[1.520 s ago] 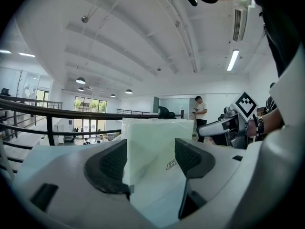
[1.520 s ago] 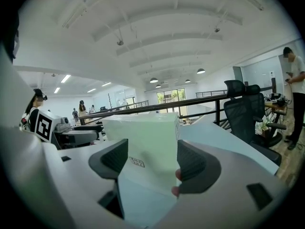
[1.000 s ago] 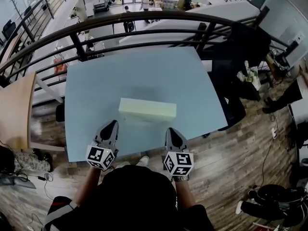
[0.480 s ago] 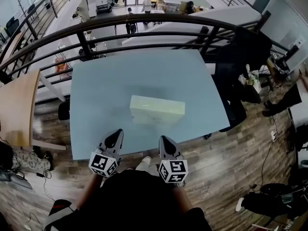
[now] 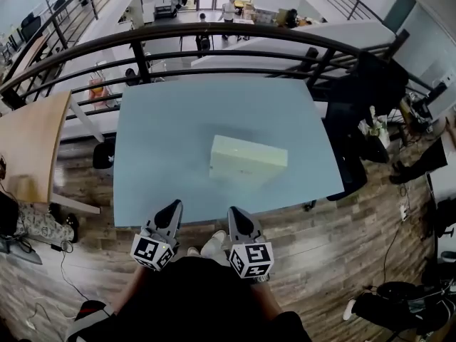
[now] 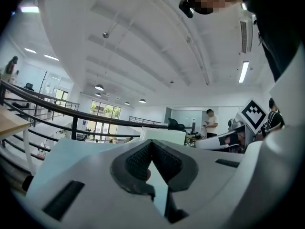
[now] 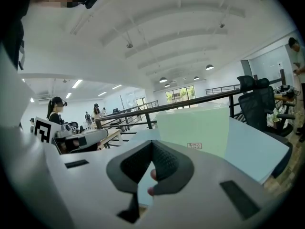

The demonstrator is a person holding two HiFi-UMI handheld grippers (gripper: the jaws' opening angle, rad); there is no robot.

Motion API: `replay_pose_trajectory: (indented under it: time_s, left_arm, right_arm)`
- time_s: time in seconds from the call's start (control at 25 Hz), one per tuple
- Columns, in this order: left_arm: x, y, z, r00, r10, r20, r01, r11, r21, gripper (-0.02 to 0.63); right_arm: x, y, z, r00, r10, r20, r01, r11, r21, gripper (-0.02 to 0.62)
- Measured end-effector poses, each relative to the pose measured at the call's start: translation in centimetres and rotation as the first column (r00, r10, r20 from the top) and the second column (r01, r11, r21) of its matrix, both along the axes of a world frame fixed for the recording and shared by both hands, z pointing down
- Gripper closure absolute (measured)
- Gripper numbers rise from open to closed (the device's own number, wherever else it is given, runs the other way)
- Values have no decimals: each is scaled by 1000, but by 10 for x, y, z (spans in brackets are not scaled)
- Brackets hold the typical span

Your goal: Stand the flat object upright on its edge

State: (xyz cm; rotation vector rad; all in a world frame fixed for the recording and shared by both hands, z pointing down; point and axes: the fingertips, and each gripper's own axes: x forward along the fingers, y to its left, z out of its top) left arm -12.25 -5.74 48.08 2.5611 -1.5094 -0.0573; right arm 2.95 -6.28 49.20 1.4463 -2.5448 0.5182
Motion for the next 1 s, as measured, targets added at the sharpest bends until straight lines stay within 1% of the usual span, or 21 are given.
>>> replay_pose_trajectory:
  time_s: [0.12, 0.24, 0.36, 0.52, 0.76, 0.88, 1.0]
  left_arm:
    - [-10, 17, 0, 1000, -21, 3, 21, 1000, -4, 603]
    - [-12, 31, -5, 999, -32, 4, 32, 999, 10, 603]
    - [-12, 42, -7, 999, -39, 8, 39, 999, 18, 603]
    - [-6, 52, -17, 1000, -27, 9, 27, 998, 50, 603]
    - [0, 64, -15, 1000, -7, 4, 6, 998, 55, 603]
    - [1, 67, -16, 1000, -15, 19, 14, 998, 66, 603]
    - [-7, 70, -20, 999, -30, 32, 28, 997, 71, 603]
  right_arm:
    - [-15, 13, -6, 1000, -21, 5, 21, 1000, 7, 588]
    - [-22, 27, -13, 999, -37, 4, 37, 999, 20, 588]
    - [-24, 40, -20, 999, -43, 4, 43, 998, 37, 588]
    - [-24, 55, -26, 999, -40, 5, 39, 998, 50, 588]
    - [-25, 71, -30, 999, -26, 18, 25, 998, 61, 588]
    - [-24, 75, -27, 999, -28, 22, 26, 998, 62, 588]
    - [-29, 76, -31, 999, -35, 30, 33, 997, 70, 588]
